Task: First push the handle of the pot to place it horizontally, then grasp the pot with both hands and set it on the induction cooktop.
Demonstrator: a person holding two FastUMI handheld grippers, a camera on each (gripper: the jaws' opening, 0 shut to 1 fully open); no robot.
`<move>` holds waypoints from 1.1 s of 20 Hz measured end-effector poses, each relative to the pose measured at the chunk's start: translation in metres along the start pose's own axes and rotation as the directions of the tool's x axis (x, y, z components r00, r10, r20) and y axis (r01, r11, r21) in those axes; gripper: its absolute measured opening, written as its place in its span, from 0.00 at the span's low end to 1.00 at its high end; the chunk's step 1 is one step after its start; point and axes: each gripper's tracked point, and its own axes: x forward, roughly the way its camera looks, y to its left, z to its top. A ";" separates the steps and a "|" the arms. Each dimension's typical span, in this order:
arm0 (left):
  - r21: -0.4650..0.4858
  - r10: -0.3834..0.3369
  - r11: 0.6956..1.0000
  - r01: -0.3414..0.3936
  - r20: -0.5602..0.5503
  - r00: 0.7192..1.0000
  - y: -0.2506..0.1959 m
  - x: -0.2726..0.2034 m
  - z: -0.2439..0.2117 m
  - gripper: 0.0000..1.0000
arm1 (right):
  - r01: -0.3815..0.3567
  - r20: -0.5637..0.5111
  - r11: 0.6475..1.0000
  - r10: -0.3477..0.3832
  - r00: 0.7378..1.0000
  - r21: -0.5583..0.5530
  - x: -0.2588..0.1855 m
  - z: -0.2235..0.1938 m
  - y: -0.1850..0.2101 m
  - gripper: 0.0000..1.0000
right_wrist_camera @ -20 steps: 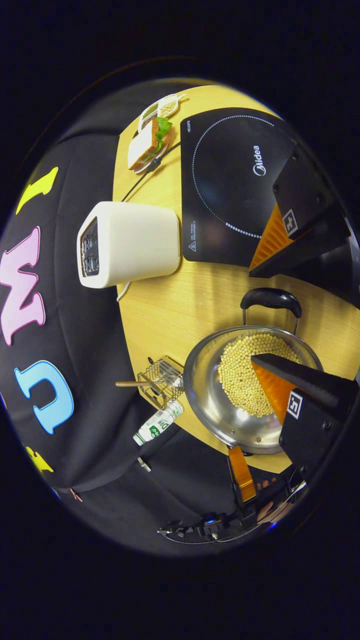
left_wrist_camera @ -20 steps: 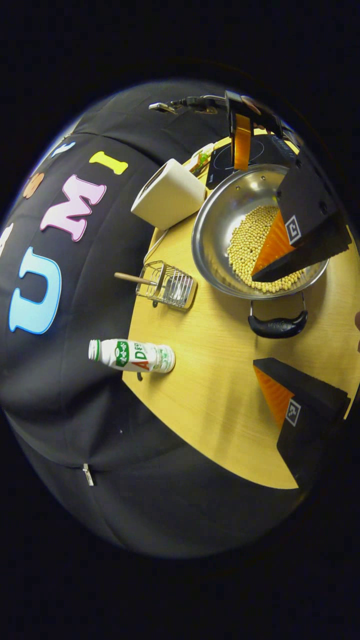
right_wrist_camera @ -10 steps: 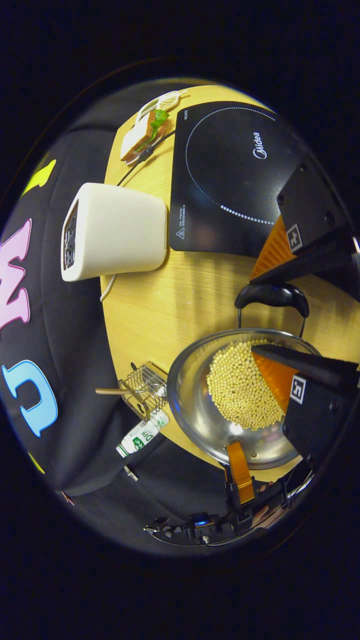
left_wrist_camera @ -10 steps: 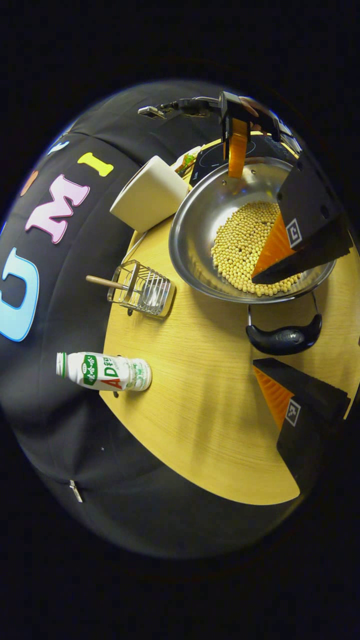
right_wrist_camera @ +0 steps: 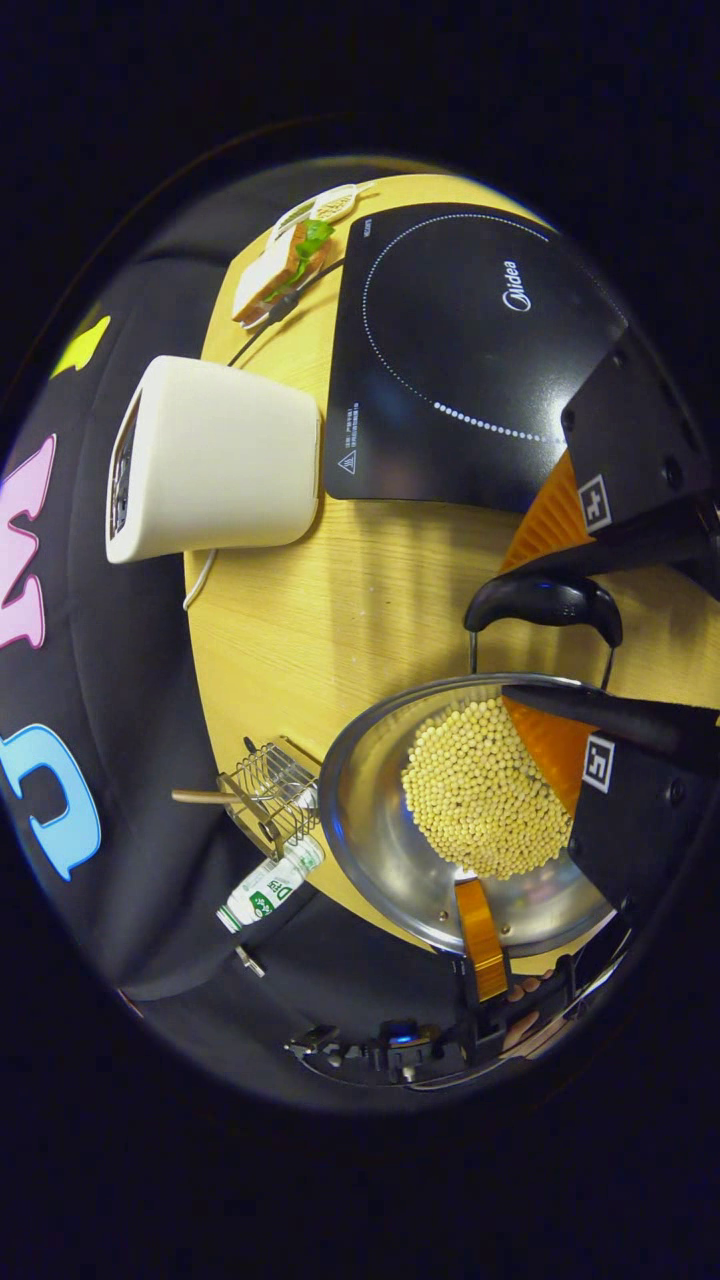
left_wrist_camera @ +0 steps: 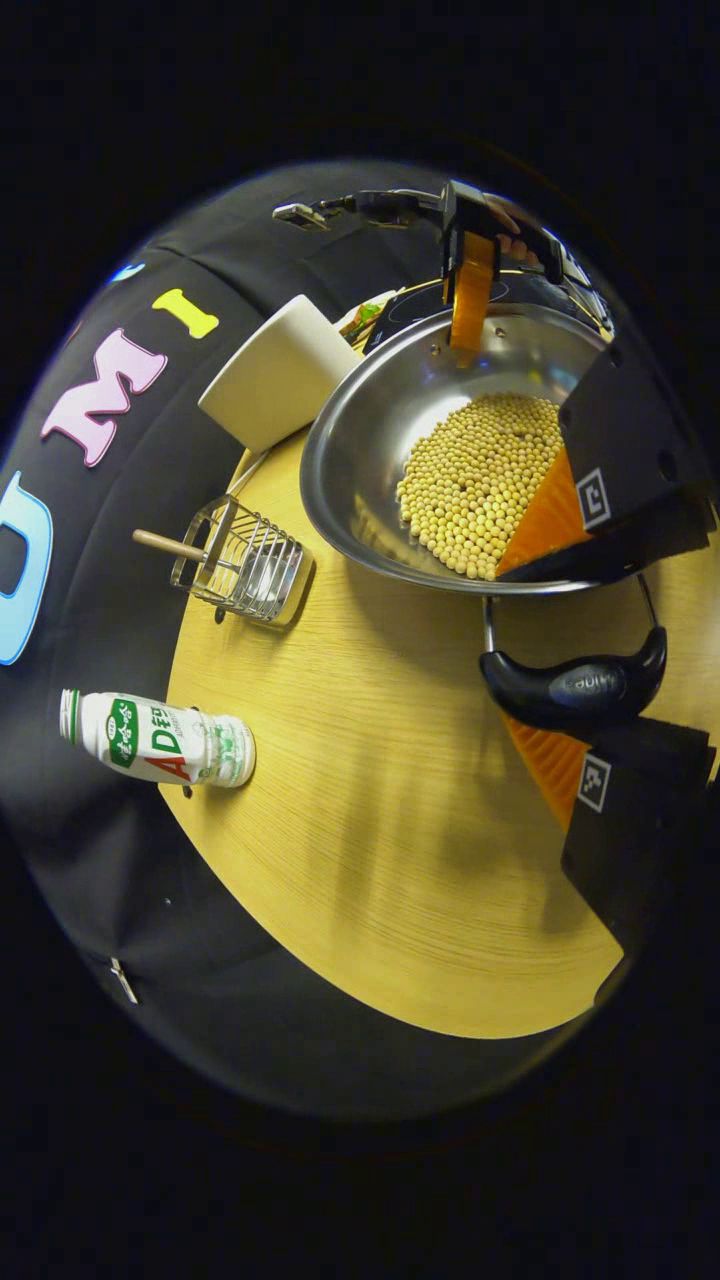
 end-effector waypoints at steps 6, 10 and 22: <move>-0.012 0.037 0.999 -0.037 -0.009 0.999 0.003 -0.006 -0.005 0.62 | 0.013 -0.010 1.000 -0.013 1.000 -0.007 -0.002 -0.002 0.005 0.49; -0.026 0.053 0.998 -0.053 0.010 0.999 0.007 -0.022 -0.009 0.60 | 0.000 -0.015 1.000 0.000 1.000 -0.014 -0.011 -0.012 0.014 0.45; 0.019 0.004 1.000 -0.004 0.042 0.999 -0.075 -0.060 -0.003 0.60 | 0.030 0.063 0.999 -0.028 0.998 -0.019 -0.096 0.001 -0.031 0.45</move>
